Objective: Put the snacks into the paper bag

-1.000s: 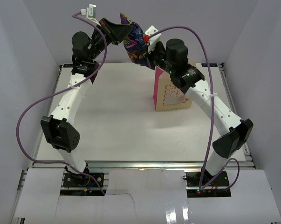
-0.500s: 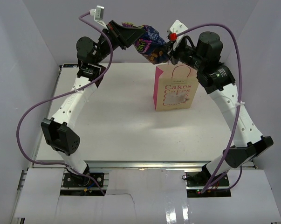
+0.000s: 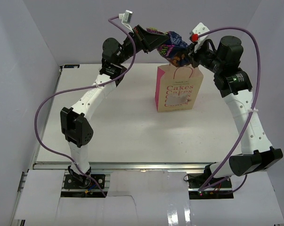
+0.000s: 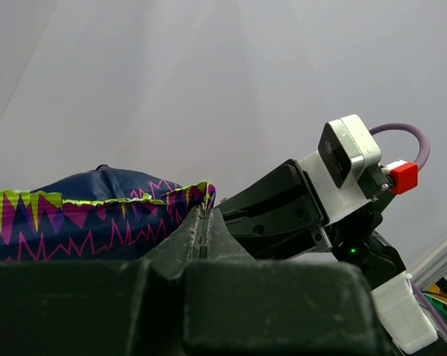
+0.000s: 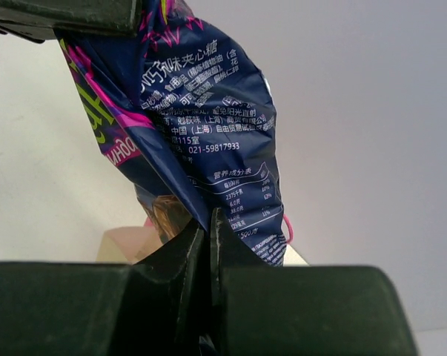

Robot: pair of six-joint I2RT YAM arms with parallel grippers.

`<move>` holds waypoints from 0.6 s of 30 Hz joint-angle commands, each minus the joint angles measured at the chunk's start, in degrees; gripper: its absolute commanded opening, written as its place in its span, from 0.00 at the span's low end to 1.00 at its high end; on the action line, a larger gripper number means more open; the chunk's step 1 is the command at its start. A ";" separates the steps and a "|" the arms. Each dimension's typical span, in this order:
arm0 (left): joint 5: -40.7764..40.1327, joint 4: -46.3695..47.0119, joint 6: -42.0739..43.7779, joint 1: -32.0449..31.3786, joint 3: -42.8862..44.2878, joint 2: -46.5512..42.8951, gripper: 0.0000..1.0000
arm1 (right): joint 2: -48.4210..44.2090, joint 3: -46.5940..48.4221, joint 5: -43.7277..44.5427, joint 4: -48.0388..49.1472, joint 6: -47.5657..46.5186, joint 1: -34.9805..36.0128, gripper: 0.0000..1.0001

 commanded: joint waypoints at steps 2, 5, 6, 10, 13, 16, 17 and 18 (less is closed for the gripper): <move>1.19 3.82 -1.49 -2.56 3.86 -0.31 0.00 | -4.43 -3.15 2.72 11.66 0.08 -4.99 0.08; 0.31 3.82 -1.41 -3.09 4.39 1.10 0.00 | -5.40 -5.36 1.75 12.45 1.22 -7.46 0.08; 0.14 3.82 -1.41 -3.26 4.48 1.45 0.00 | -5.58 -6.41 1.49 12.80 1.57 -7.98 0.08; -0.48 3.73 -1.41 -3.62 4.57 2.06 0.00 | -6.46 -8.52 -0.09 13.24 2.36 -9.31 0.08; -1.36 3.64 -1.23 -3.62 3.86 1.80 0.06 | -6.55 -10.02 -0.27 13.86 2.36 -9.57 0.08; -2.15 3.55 -1.14 -3.62 3.25 1.89 0.11 | -5.85 -10.28 -0.36 14.65 2.28 -9.92 0.08; -2.24 3.55 -1.23 -3.62 3.25 2.15 0.12 | -5.76 -10.37 -0.36 14.91 2.28 -10.01 0.08; -2.24 3.47 -1.32 -3.62 3.42 2.24 0.12 | -5.32 -10.28 -0.45 15.09 2.28 -10.10 0.08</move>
